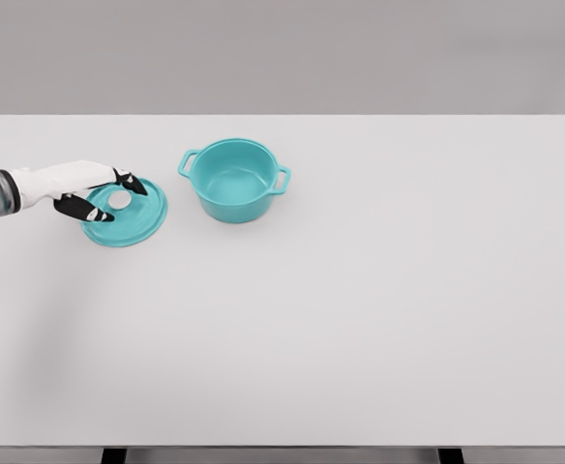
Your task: Cover the pot with left arm
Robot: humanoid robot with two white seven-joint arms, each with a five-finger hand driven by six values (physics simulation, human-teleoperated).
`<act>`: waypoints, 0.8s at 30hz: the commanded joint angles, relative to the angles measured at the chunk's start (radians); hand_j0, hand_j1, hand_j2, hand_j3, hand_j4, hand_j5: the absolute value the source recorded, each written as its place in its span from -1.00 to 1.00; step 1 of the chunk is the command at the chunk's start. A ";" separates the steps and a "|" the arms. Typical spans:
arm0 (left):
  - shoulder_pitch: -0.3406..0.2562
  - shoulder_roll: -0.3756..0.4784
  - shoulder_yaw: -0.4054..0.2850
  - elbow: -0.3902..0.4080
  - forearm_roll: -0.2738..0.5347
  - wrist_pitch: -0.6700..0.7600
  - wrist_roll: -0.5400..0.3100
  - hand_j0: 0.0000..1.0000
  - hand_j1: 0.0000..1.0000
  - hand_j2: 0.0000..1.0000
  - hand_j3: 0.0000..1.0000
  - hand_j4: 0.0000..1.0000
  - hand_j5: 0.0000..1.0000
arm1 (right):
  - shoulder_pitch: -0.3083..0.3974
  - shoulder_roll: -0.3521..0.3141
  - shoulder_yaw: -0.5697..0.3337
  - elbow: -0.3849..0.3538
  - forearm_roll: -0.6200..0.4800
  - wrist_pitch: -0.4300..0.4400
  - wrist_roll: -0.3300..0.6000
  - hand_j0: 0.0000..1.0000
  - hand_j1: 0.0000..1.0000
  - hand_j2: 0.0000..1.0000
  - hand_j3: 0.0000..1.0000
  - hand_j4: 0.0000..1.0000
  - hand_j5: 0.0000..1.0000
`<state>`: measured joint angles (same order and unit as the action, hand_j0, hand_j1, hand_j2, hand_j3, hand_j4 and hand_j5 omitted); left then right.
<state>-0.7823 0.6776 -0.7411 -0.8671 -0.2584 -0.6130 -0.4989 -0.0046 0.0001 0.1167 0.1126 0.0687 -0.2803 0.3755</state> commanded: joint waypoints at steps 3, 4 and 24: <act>0.003 0.000 0.000 0.005 0.005 0.002 0.025 0.21 0.21 0.21 0.21 0.21 0.21 | 0.000 0.000 0.000 0.001 0.000 0.000 0.000 1.00 1.00 1.00 1.00 1.00 1.00; 0.003 0.000 -0.001 0.005 0.005 0.002 0.025 0.20 0.20 0.20 0.20 0.20 0.20 | 0.000 0.000 0.000 -0.001 0.000 0.000 0.000 1.00 1.00 1.00 1.00 1.00 1.00; -0.008 0.048 0.002 -0.081 0.033 0.002 0.069 0.04 0.04 0.04 0.04 0.04 0.04 | 0.000 0.000 0.000 -0.001 0.000 0.000 0.000 1.00 1.00 1.00 1.00 1.00 1.00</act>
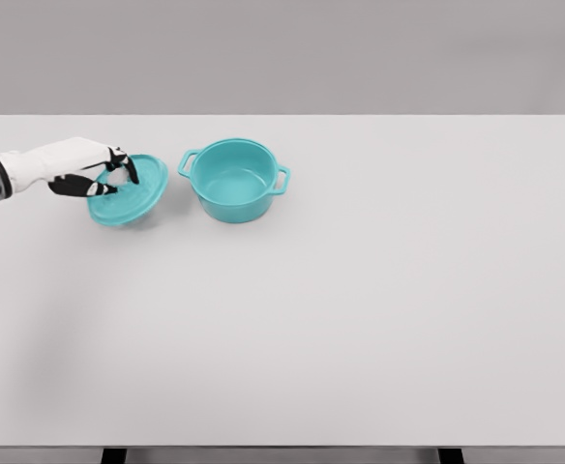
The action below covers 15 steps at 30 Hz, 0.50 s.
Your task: Cover the pot with left arm
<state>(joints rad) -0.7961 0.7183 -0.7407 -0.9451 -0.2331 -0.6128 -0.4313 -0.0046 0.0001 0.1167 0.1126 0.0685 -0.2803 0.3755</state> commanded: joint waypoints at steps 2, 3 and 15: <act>-0.003 0.007 0.001 -0.008 0.001 0.002 0.002 0.03 0.03 0.03 0.03 0.03 0.03 | 0.000 0.000 0.000 0.001 0.001 0.000 0.000 1.00 1.00 1.00 1.00 1.00 1.00; -0.003 0.007 0.001 -0.027 -0.005 0.002 0.002 0.02 0.02 0.02 0.02 0.02 0.02 | 0.000 0.000 0.000 -0.001 0.001 0.000 0.000 1.00 1.00 1.00 1.00 1.00 1.00; -0.066 0.003 0.032 -0.086 -0.163 0.002 -0.007 0.01 0.01 0.01 0.01 0.01 0.01 | 0.000 0.000 0.000 0.001 0.001 0.000 0.000 1.00 1.00 1.00 1.00 1.00 1.00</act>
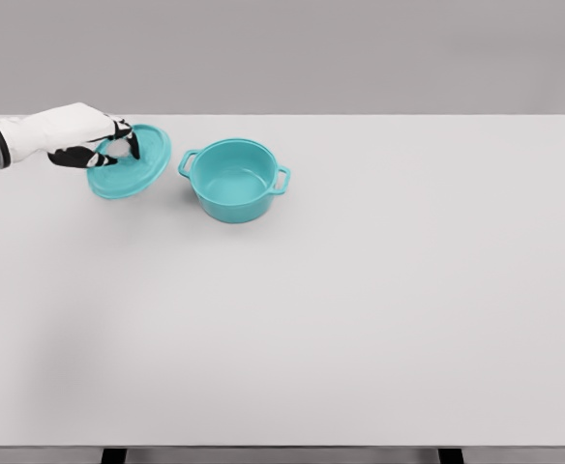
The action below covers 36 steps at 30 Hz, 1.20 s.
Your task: Cover the pot with left arm
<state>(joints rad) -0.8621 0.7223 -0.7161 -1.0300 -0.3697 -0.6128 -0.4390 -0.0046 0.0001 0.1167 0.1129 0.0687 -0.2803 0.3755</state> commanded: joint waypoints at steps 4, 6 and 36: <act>0.005 -0.004 0.050 -0.097 -0.107 0.002 0.002 0.01 0.01 0.01 0.01 0.01 0.01 | 0.000 0.000 0.000 -0.001 0.000 0.000 0.000 1.00 1.00 1.00 1.00 1.00 1.00; 0.003 -0.003 0.050 -0.113 -0.115 0.002 0.000 0.01 0.01 0.01 0.01 0.01 0.01 | 0.000 0.000 0.000 -0.001 0.000 0.000 0.000 1.00 1.00 1.00 1.00 1.00 1.00; -0.035 -0.165 -0.032 -0.076 -0.230 0.002 0.003 0.06 0.06 0.06 0.06 0.06 0.06 | 0.000 0.000 0.000 -0.001 0.000 0.000 0.000 1.00 1.00 1.00 1.00 1.00 1.00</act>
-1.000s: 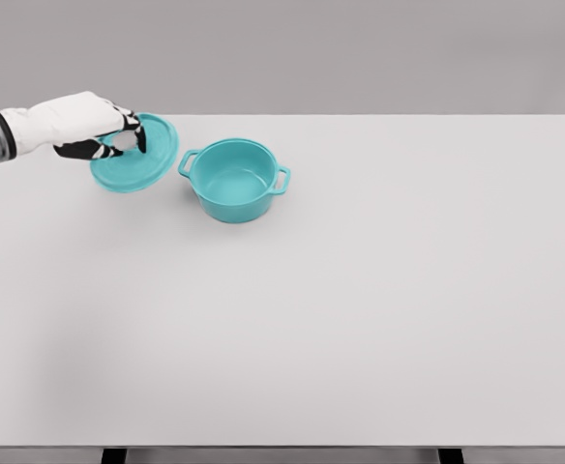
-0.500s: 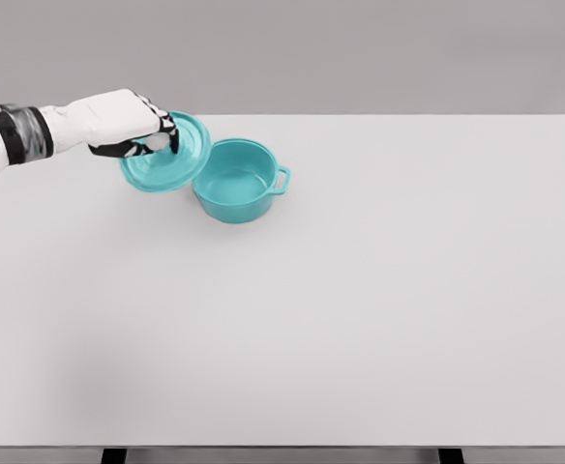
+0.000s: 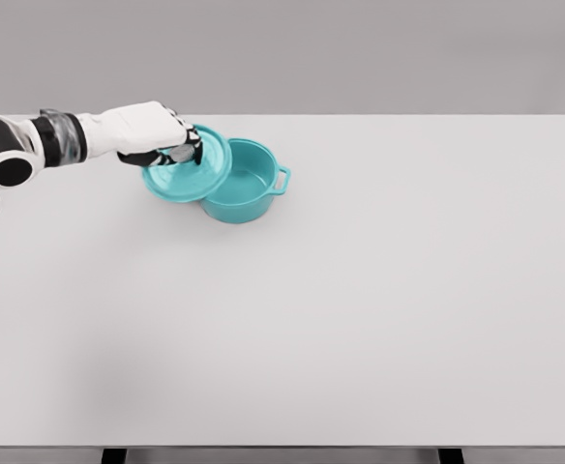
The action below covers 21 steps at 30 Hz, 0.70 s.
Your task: Cover the pot with left arm
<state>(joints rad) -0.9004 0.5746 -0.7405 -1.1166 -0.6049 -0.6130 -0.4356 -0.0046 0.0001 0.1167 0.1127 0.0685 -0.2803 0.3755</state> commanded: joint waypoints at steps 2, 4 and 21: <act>-0.008 -0.033 -0.010 0.031 0.004 0.002 0.002 0.07 0.07 0.07 0.07 0.07 0.07 | 0.000 0.000 0.000 -0.001 0.001 0.000 0.000 1.00 1.00 1.00 1.00 1.00 1.00; -0.020 -0.053 -0.026 0.054 0.004 0.002 0.000 0.07 0.07 0.07 0.07 0.07 0.07 | 0.000 0.000 0.000 -0.001 0.001 0.000 0.000 1.00 1.00 1.00 1.00 1.00 1.00; -0.087 -0.160 -0.071 0.195 0.017 0.002 -0.002 0.07 0.07 0.07 0.07 0.07 0.07 | 0.000 0.000 0.000 -0.001 0.001 0.000 0.000 1.00 1.00 1.00 1.00 1.00 1.00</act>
<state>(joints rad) -0.9910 0.4258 -0.8106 -0.9314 -0.5960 -0.6125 -0.4358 -0.0046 0.0001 0.1167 0.1130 0.0685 -0.2802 0.3755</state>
